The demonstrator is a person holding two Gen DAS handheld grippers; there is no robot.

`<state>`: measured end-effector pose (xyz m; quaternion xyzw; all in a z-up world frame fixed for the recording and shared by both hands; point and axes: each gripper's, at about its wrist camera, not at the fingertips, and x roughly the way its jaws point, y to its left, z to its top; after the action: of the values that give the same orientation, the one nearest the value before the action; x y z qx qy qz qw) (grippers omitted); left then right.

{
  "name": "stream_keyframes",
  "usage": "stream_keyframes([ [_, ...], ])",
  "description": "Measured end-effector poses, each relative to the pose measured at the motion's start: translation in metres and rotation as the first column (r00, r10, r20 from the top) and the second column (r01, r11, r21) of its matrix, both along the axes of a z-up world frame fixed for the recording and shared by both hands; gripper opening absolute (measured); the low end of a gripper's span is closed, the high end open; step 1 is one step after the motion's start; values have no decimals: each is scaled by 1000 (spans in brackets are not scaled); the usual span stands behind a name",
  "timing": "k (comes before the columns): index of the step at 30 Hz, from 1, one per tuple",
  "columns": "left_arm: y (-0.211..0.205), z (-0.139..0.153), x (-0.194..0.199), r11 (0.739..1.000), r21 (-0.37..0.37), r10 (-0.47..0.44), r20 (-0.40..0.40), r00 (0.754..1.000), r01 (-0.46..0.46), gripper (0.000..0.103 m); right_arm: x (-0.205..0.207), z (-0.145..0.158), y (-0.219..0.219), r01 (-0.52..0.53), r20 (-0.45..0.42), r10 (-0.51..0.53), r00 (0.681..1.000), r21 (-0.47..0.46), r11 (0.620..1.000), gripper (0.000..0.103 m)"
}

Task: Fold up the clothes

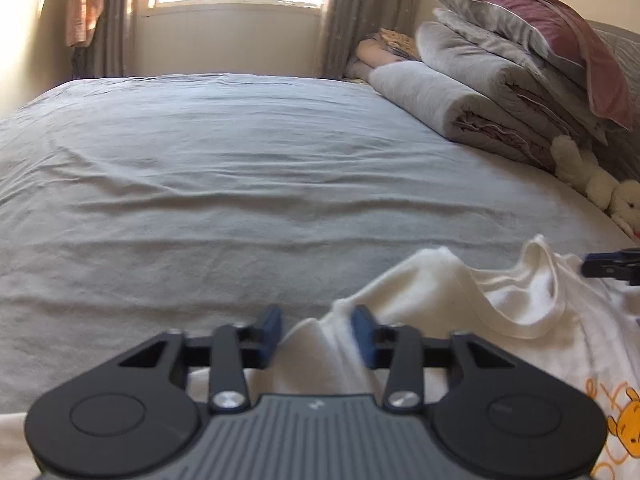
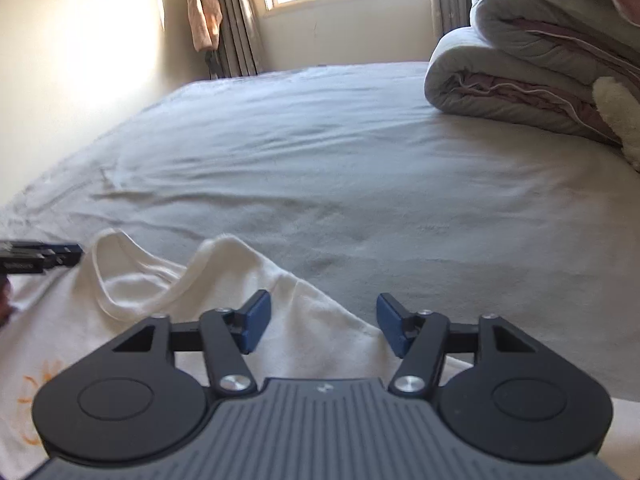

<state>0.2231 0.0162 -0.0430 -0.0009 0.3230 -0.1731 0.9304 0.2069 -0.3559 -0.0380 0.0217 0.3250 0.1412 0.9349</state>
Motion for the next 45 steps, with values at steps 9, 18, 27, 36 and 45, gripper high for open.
stream_keyframes([
  [9,-17,-6,-13,975,171,121,114,986,-139,9,-13,-10,17,136,79,-125,989,-159,978,4],
  [18,-25,27,-30,995,39,91,111,990,-96,15,-31,23,46,88,144,-60,988,-194,977,22],
  [27,-53,-6,15,999,16,40,8,999,-41,3,16,-9,90,-31,27,36,999,-183,983,22],
  [36,-50,3,22,997,-8,76,21,997,-76,9,31,-3,83,32,42,-26,999,-133,991,26],
  [45,-43,21,-60,994,-101,43,29,999,-40,48,-44,19,102,17,32,-13,999,-108,994,56],
])
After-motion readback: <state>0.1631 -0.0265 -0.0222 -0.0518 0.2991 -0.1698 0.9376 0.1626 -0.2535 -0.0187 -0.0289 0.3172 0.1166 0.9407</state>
